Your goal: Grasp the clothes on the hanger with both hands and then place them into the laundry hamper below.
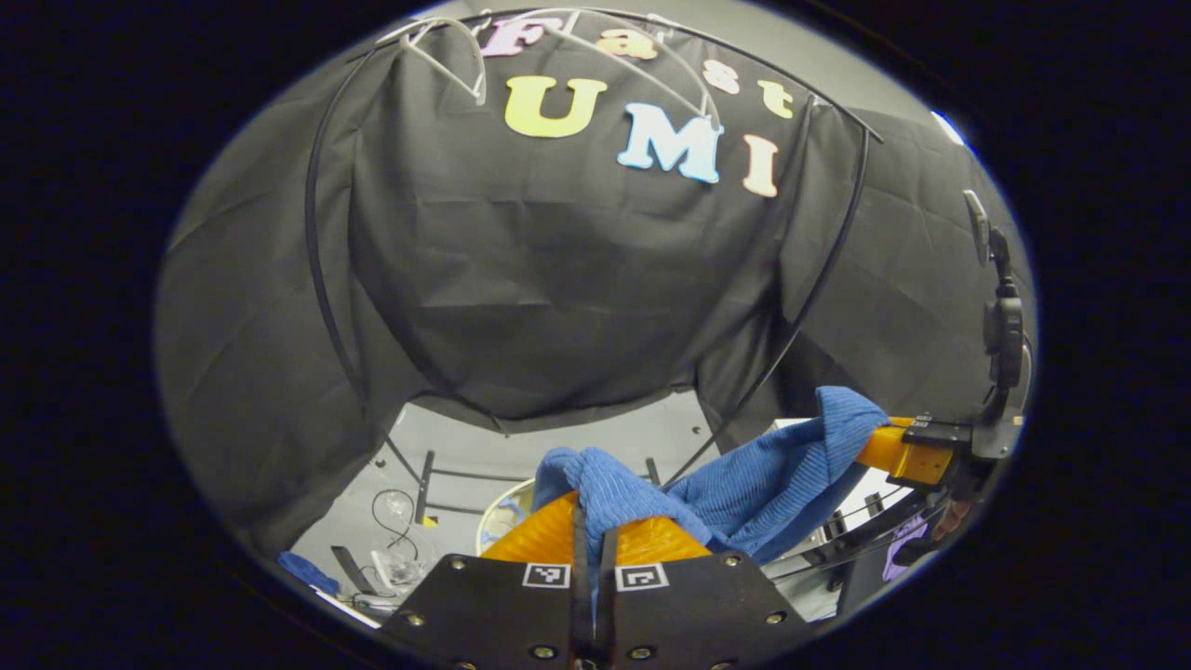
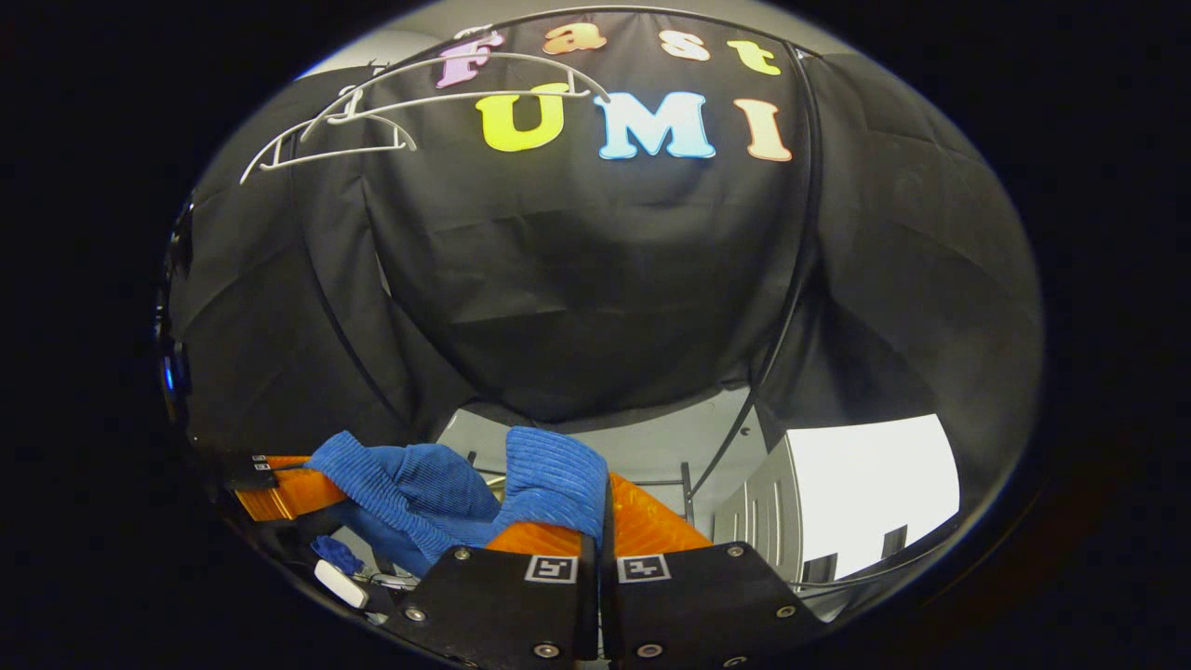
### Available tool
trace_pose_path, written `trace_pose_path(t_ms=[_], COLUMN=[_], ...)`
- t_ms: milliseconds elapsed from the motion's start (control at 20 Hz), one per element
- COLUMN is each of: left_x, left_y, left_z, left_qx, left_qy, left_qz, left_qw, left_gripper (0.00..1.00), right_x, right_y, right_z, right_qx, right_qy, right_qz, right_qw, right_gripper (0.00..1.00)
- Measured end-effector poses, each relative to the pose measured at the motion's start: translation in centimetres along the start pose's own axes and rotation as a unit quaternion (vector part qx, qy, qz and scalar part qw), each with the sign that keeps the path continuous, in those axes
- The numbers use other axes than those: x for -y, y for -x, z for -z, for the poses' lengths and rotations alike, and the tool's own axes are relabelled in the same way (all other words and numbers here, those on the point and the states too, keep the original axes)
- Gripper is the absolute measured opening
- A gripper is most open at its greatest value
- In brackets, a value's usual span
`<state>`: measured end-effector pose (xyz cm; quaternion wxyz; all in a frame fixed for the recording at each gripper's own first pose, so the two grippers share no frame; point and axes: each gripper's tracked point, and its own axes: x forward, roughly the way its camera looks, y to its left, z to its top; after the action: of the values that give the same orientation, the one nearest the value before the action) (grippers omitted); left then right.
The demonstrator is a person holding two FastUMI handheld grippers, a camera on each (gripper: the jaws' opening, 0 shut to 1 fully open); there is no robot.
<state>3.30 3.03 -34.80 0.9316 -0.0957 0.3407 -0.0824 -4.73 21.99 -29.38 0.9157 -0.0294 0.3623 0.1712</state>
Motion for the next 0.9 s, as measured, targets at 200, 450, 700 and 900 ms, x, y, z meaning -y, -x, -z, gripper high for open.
trace_pose_path(t_ms=[200,450,700,900], left_x=[-1.6,-2.3,-2.2,-2.2], left_y=[-4.1,-6.9,-8.7,-9.2], left_z=[1.9,4.2,4.9,4.5], left_qx=[-0.027,-0.058,-0.08,-0.078], left_qy=[0.004,-0.002,-0.013,-0.018], left_qz=[0.009,0.019,0.024,0.027], left_qw=[1.0,0.998,0.996,0.996], left_gripper=[0.05,0.03,0.0,0.04], right_x=[0.3,1.0,1.1,0.8], right_y=[-1.9,-2.6,-2.8,-2.6], right_z=[1.2,4.1,4.0,3.9], right_qx=[-0.036,-0.081,-0.092,-0.098], right_qy=[-0.034,-0.085,-0.093,-0.086], right_qz=[0.024,0.05,0.063,0.054], right_qw=[0.998,0.992,0.989,0.99], right_gripper=[0.02,0.02,0.02,0.05])
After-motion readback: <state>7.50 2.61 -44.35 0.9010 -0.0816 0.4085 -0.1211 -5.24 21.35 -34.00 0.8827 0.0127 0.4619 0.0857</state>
